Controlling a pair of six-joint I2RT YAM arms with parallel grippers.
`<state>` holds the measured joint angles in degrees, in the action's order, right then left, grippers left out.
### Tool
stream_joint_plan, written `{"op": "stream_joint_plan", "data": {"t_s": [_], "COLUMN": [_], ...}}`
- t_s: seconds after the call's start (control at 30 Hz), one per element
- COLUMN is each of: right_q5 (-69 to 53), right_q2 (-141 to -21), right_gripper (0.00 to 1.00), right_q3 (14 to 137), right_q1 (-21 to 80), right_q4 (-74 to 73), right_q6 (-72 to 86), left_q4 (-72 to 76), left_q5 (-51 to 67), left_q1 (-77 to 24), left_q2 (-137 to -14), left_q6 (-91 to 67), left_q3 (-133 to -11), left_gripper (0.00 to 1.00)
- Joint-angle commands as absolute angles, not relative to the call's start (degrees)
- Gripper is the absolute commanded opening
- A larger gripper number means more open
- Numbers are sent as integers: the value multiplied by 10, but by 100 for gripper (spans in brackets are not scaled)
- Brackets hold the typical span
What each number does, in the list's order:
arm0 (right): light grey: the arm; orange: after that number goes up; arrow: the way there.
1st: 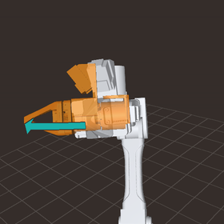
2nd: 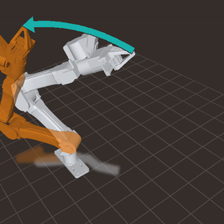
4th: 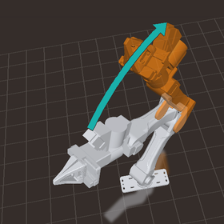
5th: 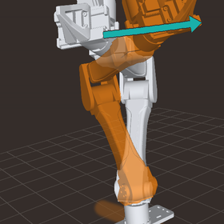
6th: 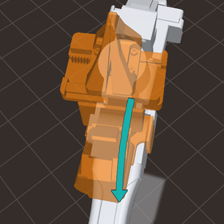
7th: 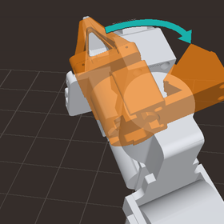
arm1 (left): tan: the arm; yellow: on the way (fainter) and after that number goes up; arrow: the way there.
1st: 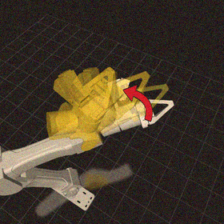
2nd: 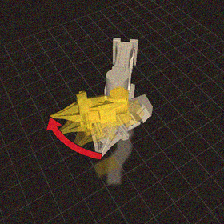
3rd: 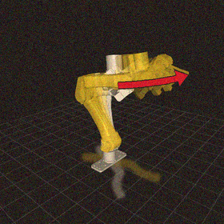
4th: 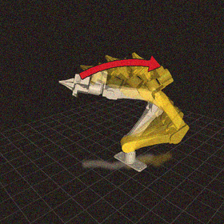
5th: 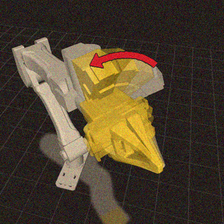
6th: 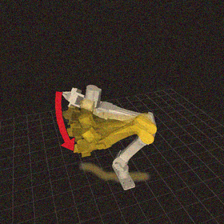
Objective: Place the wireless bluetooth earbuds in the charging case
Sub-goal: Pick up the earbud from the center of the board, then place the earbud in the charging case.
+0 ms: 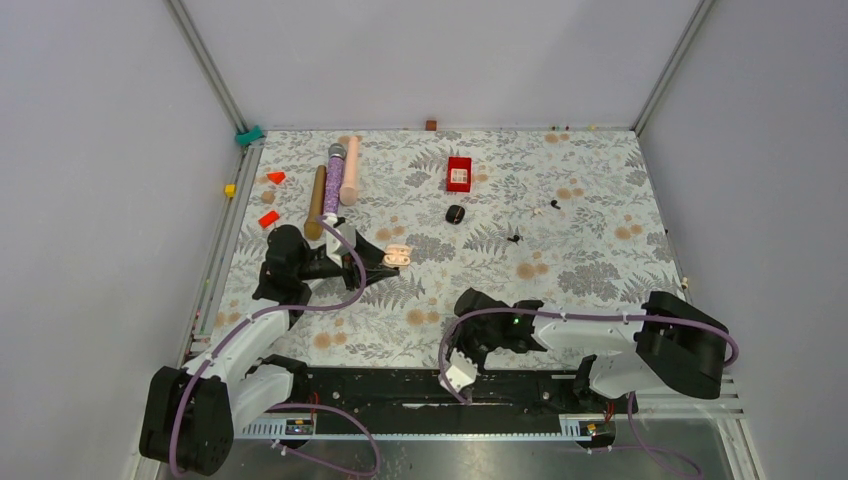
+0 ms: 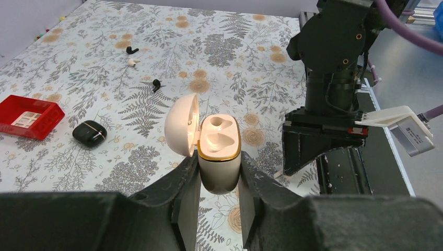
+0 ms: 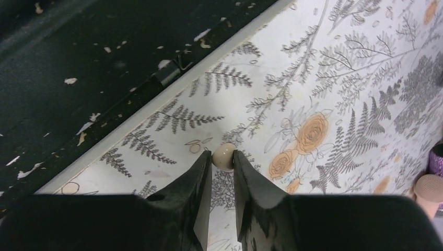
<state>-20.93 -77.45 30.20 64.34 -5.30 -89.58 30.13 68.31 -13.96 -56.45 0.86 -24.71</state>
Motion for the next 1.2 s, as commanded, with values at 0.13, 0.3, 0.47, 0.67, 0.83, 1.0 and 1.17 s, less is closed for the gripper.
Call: {"op": "stream_joint_plan", "data": {"t_s": [0.13,0.3,0.47,0.67,0.83,1.0,1.17], "right_q5": [-250,-331,-480,-665,-763,-766,-761], "right_q2": [-728,-712,-691,-674,-696,-736,-758], "right_gripper": [16,15,14,14,14,13,12], "right_q3": [421,489,573,646,683,707,693], "right_q1": [645,611,533,462,445,442,440], "right_q4": [-228,-320,-404,-409,-382,-365,-277], "right_q6": [-787,-746,-685,-573,-498,-459,-364], "left_q4": [317,289,231,135,65,12,-88], "left_q5": [724,731,737,745,767,791,806], "left_q1": [-139,-142,-152,-186,-211,-227,-236], "left_q2": [-568,-567,-564,-565,-569,-572,-574], "left_q6": [35,57,102,191,232,271,352], "left_q3": [-252,-258,-269,-293,-312,-327,-349], "left_gripper": [0,0,0,0,0,0,0]}}
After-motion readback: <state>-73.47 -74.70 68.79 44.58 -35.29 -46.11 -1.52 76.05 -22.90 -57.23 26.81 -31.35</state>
